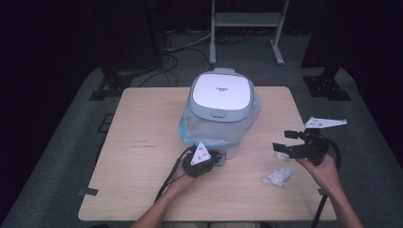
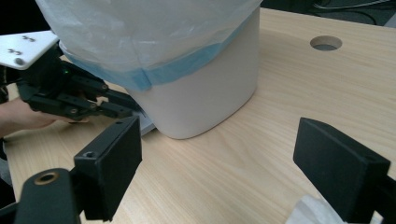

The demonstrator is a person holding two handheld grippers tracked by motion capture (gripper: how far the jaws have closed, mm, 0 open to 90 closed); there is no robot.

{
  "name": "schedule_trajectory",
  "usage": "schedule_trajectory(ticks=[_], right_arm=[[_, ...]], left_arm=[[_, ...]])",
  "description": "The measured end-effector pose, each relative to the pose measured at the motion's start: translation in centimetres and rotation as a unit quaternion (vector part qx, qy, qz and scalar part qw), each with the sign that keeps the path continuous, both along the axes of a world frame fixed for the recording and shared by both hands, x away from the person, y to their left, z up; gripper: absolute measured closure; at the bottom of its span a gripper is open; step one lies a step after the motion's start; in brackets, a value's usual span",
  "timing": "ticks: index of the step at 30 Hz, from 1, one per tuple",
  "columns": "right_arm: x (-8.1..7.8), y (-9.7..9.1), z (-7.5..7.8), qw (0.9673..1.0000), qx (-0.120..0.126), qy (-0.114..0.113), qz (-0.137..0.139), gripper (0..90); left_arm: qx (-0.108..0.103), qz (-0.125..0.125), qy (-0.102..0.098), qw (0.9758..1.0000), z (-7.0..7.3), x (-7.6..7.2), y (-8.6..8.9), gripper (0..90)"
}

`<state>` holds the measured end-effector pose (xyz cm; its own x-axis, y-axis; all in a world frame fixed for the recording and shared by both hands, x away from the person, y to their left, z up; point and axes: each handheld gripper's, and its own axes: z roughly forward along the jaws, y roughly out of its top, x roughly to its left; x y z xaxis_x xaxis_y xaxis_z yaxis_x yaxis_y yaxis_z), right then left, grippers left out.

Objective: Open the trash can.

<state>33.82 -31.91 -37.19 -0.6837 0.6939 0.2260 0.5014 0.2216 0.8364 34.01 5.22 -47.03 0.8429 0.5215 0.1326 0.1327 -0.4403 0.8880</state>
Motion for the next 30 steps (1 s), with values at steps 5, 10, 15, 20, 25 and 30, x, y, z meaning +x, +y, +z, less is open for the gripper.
schedule_trajectory(ticks=[5, 10, 15, 20, 25, 30], right_arm=[[-0.4, -0.1, -0.6, 1.0000, 0.002, 0.002, 0.001, 14.1], [-0.9, -0.3, -1.1, 1.0000, 0.004, 0.002, 0.000, 14.0], [-1.6, -0.3, -2.0, 1.0000, 0.007, -0.002, -0.003, 14.1], [-2.2, -0.2, -3.3, 1.0000, -0.002, 0.002, -0.005, 14.1], [-2.7, -0.4, -3.8, 1.0000, 0.001, -0.002, -0.008, 14.1], [-3.5, -0.8, -4.2, 0.9998, 0.003, -0.008, -0.017, 14.1]], left_arm=[[-0.006, 0.019, 0.009, 0.9998, -0.3, 0.5, -0.3, 79.9], [-0.007, 0.026, 0.007, 0.9996, -0.8, 0.3, -0.5, 79.3], [0.012, 0.033, -0.010, 0.9993, -0.8, 0.0, -0.8, 77.4], [0.008, 0.027, 0.011, 0.9996, -0.8, 0.3, -0.7, 78.9], [0.014, 0.020, 0.010, 0.9996, -0.8, 0.2, -0.8, 83.9], [0.003, 0.016, 0.040, 0.9991, -0.8, 0.8, -0.6, 84.1]])
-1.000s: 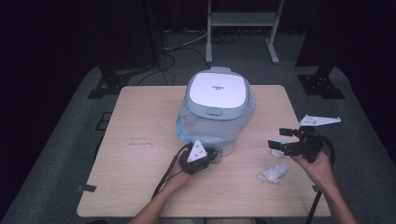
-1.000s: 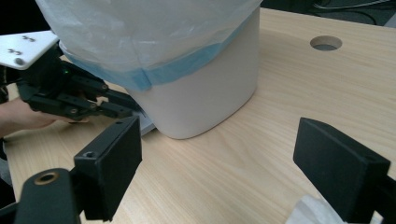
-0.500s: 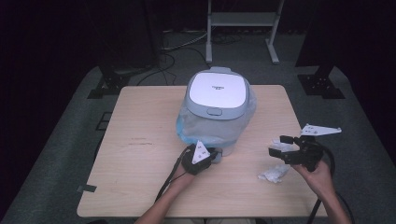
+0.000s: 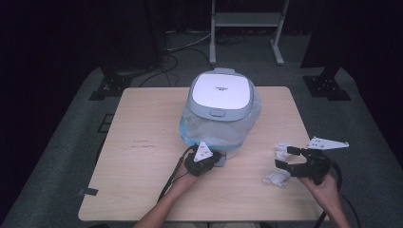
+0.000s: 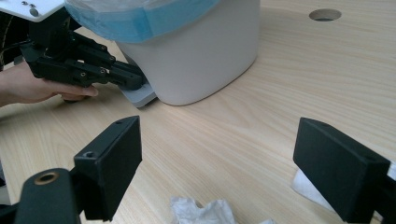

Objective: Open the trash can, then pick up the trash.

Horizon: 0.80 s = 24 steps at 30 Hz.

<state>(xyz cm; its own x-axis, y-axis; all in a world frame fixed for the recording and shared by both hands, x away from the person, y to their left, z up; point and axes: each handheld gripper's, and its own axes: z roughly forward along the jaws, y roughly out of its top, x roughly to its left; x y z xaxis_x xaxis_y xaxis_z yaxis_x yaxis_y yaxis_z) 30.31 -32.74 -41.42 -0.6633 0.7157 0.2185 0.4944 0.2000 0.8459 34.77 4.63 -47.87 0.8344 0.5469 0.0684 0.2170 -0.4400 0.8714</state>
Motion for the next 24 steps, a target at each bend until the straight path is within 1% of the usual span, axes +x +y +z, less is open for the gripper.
schedule_trajectory(ticks=[5, 7, 8, 9, 10, 13, 14, 16, 17, 19, 24], right_arm=[[-0.06, -0.33, -0.13, 1.0000, 0.004, 0.002, -0.006, 14.1], [-0.09, -0.33, -0.15, 1.0000, 0.003, 0.001, -0.007, 14.1], [-0.14, -0.28, -0.20, 1.0000, 0.003, 0.001, -0.008, 14.1], [-0.18, -0.25, -0.25, 1.0000, 0.002, 0.001, -0.008, 14.1], [-0.21, -0.19, -0.32, 1.0000, -0.001, 0.002, -0.007, 14.1], [-0.35, 0.10, -0.42, 0.9998, -0.020, 0.002, -0.004, 14.0], [-0.35, 0.18, -0.44, 0.9997, -0.023, 0.003, -0.002, 14.0], [-0.36, 0.30, -0.47, 0.9996, -0.027, 0.004, 0.000, 14.0], [-0.35, 0.32, -0.49, 0.9996, -0.028, 0.004, 0.000, 14.0], [-0.28, 0.36, -0.53, 0.9996, -0.029, 0.005, 0.002, 14.1], [-0.05, 0.44, -0.69, 0.9994, -0.032, 0.007, 0.002, 14.0]], left_arm=[[0.014, -0.003, 0.014, 0.9998, -0.05, 0.28, -0.21, 84.1], [0.028, -0.005, 0.026, 0.9993, -0.10, 0.50, -0.40, 84.0], [0.028, -0.005, 0.028, 0.9992, -0.12, 0.57, -0.41, 84.0], [0.035, -0.004, 0.033, 0.9988, -0.12, 0.65, -0.44, 83.9], [0.036, -0.005, 0.035, 0.9987, -0.17, 0.74, -0.52, 83.9], [0.034, -0.004, 0.035, 0.9988, -0.18, 0.75, -0.52, 83.5], [0.037, -0.005, 0.034, 0.9987, -0.16, 0.75, -0.50, 83.5], [0.036, -0.005, 0.034, 0.9987, -0.16, 0.76, -0.49, 83.5], [0.033, -0.005, 0.035, 0.9988, -0.18, 0.76, -0.49, 83.5], [0.031, -0.006, 0.040, 0.9987, -0.17, 0.86, -0.43, 83.5], [0.032, -0.007, 0.039, 0.9987, -0.17, 0.87, -0.43, 83.5]])
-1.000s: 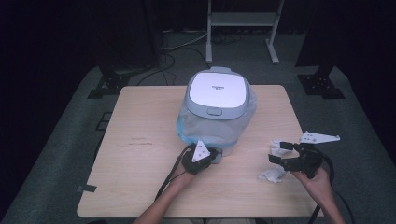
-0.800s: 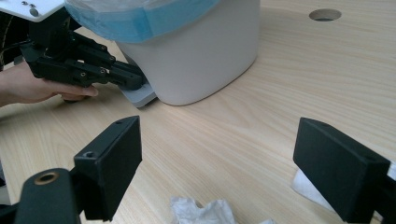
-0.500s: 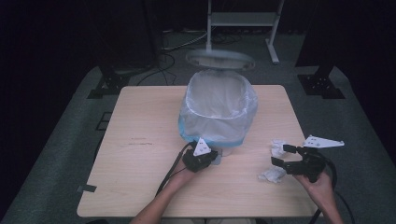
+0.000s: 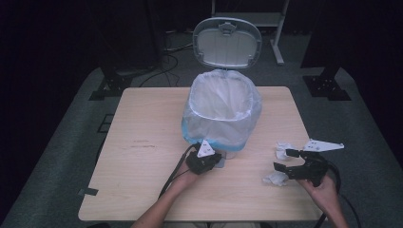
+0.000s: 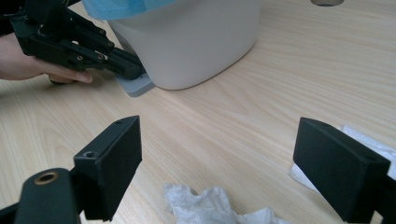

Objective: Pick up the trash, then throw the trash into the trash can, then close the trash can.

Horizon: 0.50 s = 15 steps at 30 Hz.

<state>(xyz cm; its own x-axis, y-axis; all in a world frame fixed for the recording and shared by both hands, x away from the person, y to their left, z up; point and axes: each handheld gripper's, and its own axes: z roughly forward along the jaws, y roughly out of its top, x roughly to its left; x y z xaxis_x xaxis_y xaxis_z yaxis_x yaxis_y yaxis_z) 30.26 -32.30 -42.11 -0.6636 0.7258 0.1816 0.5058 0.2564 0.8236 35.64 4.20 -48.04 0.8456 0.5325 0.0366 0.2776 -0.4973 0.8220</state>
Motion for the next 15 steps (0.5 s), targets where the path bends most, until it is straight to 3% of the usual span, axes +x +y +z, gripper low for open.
schedule_trajectory(ticks=[15], right_arm=[[-0.80, -0.36, -0.63, 0.9999, -0.012, 0.001, 0.009, 14.0]], left_arm=[[0.000, 0.001, 0.000, 1.0000, 0.01, 0.01, 0.01, 82.8]])
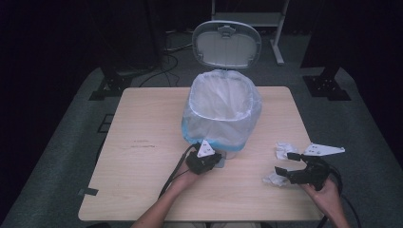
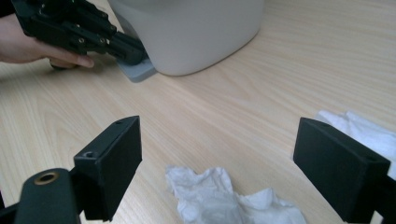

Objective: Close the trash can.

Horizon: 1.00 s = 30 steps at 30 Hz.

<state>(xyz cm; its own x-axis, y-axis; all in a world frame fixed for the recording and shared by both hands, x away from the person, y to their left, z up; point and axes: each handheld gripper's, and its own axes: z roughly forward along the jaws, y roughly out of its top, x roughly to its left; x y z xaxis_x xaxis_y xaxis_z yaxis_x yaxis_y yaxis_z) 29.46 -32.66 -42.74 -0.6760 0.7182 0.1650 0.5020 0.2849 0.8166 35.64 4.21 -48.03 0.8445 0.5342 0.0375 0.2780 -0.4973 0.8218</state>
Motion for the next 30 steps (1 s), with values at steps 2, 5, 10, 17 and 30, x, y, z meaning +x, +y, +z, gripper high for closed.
schedule_trajectory(ticks=[2, 5, 10, 17, 30], right_arm=[[-0.1, 0.0, -0.2, 1.0000, -0.003, 0.003, 0.004, 14.0], [-0.1, 0.2, -0.3, 0.9999, -0.014, 0.005, 0.008, 14.0], [0.0, 0.6, -0.6, 0.9993, -0.030, 0.009, 0.022, 14.1], [-0.1, 1.1, -1.8, 0.9967, -0.069, 0.018, 0.040, 26.0], [0.2, 1.7, -4.0, 0.9885, -0.125, 0.055, 0.065, 56.7]], left_arm=[[0.000, 0.000, 0.000, 1.0000, 0.0, 0.0, 0.0, 82.6], [-0.001, 0.001, 0.000, 1.0000, 0.0, 0.0, 0.0, 82.3], [-0.001, 0.001, 0.000, 1.0000, 0.0, 0.0, 0.0, 82.3], [-0.001, 0.001, 0.000, 1.0000, 0.0, 0.0, 0.0, 81.9], [-0.001, 0.002, 0.000, 1.0000, 0.0, 0.0, 0.0, 81.6]])
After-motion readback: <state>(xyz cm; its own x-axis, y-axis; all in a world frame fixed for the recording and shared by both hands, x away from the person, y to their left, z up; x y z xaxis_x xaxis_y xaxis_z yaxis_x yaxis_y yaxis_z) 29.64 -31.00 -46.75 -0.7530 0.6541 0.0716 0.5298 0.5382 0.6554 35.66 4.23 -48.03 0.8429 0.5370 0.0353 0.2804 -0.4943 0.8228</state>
